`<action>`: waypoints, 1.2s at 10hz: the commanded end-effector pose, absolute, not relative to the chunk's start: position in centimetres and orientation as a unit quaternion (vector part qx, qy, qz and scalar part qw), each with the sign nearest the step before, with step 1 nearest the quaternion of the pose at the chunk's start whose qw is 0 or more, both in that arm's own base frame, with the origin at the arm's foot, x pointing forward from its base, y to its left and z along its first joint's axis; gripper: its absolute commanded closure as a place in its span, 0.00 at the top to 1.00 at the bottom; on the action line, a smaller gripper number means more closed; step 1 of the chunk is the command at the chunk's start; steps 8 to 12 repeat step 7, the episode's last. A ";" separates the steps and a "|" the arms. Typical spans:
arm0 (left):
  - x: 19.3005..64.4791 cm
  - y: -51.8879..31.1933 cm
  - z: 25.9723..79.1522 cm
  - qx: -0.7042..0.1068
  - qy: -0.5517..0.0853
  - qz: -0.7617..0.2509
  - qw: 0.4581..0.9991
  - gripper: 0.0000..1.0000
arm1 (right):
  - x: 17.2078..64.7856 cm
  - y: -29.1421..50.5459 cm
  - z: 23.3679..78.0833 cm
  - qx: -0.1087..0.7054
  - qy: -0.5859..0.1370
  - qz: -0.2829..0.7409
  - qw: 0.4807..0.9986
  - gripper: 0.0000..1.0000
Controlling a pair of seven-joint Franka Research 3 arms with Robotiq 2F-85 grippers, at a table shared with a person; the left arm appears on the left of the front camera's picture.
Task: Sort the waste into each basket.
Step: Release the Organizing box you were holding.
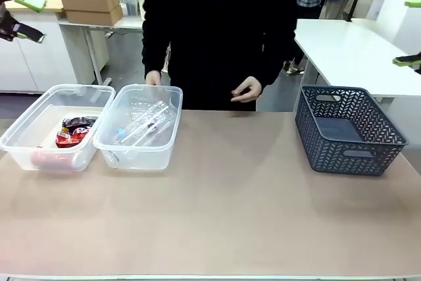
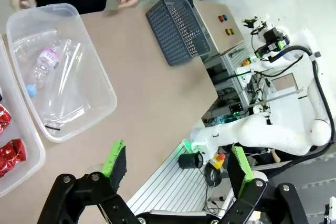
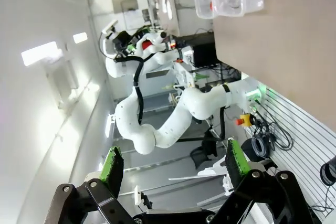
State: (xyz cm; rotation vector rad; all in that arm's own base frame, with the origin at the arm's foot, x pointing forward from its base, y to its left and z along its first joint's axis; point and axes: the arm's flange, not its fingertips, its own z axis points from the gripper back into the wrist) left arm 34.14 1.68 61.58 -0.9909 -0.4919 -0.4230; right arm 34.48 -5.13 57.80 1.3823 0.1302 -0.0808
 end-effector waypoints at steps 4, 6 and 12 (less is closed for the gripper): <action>33.9 1.8 61.7 -0.470 -0.228 -0.202 0.829 1.00 | 34.4 -5.4 57.6 0.632 0.057 -0.024 0.772 1.00; 33.9 1.8 61.7 -0.470 -0.228 -0.202 0.829 1.00 | 34.4 -5.4 57.6 0.632 0.057 -0.024 0.772 1.00; 33.9 1.8 61.7 -0.470 -0.228 -0.202 0.829 1.00 | 34.4 -5.4 57.6 0.632 0.057 -0.024 0.772 1.00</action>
